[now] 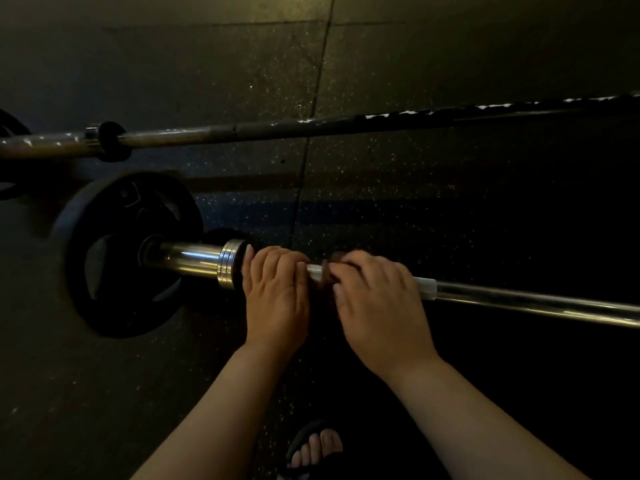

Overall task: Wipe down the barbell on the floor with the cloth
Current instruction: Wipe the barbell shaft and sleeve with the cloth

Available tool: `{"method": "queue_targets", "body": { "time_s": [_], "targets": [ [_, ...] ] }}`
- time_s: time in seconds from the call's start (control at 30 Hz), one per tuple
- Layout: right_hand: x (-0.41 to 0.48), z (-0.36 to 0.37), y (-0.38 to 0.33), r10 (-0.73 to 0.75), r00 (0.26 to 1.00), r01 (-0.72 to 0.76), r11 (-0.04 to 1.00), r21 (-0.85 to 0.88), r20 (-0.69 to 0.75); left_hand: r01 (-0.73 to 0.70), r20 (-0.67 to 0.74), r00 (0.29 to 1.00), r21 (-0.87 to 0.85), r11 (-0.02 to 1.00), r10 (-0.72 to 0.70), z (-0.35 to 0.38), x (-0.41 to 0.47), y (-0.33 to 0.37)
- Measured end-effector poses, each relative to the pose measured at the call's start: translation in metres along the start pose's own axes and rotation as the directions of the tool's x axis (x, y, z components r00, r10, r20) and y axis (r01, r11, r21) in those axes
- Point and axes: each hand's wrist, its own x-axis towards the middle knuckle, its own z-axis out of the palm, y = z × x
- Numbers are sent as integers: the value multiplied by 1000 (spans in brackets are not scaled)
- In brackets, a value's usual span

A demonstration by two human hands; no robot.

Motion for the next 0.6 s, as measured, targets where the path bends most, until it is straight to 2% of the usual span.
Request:
{"method": "queue_targets", "body": {
  "time_s": [0.1,0.17,0.2,0.3,0.37,0.43,0.5,0.57,0.6],
  "targets": [
    [-11,-7,25,212,969,-207,977,52,-127,8,-6,1000,-36,999,-8,0,-2,3],
    [-11,-6,10,308,938,-305,951,46,-159,21,-12,1000,-30,999,-22,6,-3,11],
    [-8,-3,-4,290,949,-290,957,17,-123,17,-10,1000,-15,1000,-18,10,-3,16],
    [-2,3,-23,-2,1000,2,999,-36,19,-23,-1,1000,33,999,23,12,-4,19],
    [1,-4,2,-59,998,60,998,-33,17,-52,2,999,47,998,52,9,-3,14],
    [-9,-9,29,63,994,-65,998,-18,-87,-67,7,998,31,997,67,6,-4,10],
    [-16,-16,39,255,948,-252,967,36,-192,-47,4,999,-12,999,47,8,-4,13],
    [-7,-15,24,366,916,-357,930,85,-164,-11,-13,1000,-39,999,10,14,-5,21],
    [0,-13,10,337,936,-331,941,66,-102,4,-21,1000,-40,999,-5,16,-5,23]
  ]
}}
